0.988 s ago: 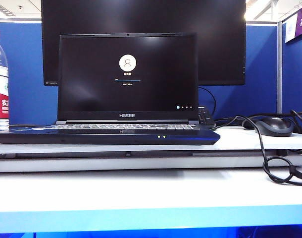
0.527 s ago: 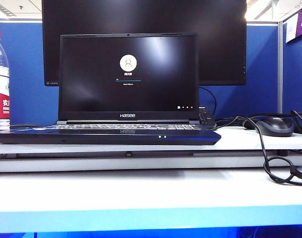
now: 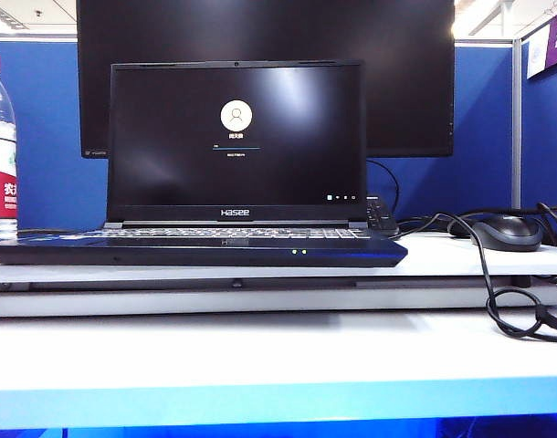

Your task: Open the lid of the black laptop.

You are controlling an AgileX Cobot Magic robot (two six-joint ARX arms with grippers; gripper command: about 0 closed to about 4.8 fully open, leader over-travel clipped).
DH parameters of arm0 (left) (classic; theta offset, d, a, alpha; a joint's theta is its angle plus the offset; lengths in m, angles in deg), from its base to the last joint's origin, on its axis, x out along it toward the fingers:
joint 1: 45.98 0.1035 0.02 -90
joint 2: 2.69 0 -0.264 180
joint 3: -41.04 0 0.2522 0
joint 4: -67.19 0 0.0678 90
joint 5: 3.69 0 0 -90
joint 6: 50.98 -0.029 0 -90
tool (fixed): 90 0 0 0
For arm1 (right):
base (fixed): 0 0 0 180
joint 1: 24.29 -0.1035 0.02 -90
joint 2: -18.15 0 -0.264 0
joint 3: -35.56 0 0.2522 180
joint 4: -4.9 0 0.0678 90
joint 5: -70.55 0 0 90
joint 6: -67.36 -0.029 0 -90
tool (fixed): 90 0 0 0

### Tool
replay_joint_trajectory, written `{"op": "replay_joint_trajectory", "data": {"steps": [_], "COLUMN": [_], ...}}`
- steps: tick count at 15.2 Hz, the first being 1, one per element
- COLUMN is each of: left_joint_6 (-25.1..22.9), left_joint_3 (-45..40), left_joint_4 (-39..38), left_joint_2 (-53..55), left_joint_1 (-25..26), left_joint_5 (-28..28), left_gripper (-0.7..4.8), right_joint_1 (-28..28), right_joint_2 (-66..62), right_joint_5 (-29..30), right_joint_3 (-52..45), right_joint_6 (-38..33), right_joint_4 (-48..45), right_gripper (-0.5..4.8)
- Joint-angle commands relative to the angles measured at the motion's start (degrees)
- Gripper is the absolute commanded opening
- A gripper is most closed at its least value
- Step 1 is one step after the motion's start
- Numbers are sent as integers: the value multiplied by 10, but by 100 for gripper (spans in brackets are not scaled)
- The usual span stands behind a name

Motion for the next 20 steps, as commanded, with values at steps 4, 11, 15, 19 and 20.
{"op": "replay_joint_trajectory", "data": {"steps": [4, 11, 15, 19, 20], "left_joint_6": [-4, -4, -4, -4, -4], "left_joint_3": [0, 0, 0, 0, 0], "left_joint_4": [7, 7, 7, 7, 7], "left_joint_2": [-1, -1, -1, -1, -1], "left_joint_1": [1, 1, 1, 1, 1], "left_joint_5": [2, 2, 2, 2, 2], "left_gripper": [-3, -3, -3, -3, -3], "right_joint_1": [72, 49, 29, 29, 29], "right_joint_2": [3, 4, 10, 13, 13], "right_joint_5": [0, 13, 15, 15, 15], "right_joint_3": [-14, -31, -31, -31, -31], "right_joint_6": [42, 18, 17, 17, 17], "right_joint_4": [-35, -58, -57, -57, -57], "right_gripper": [-1, -1, -1, -1, -1]}}
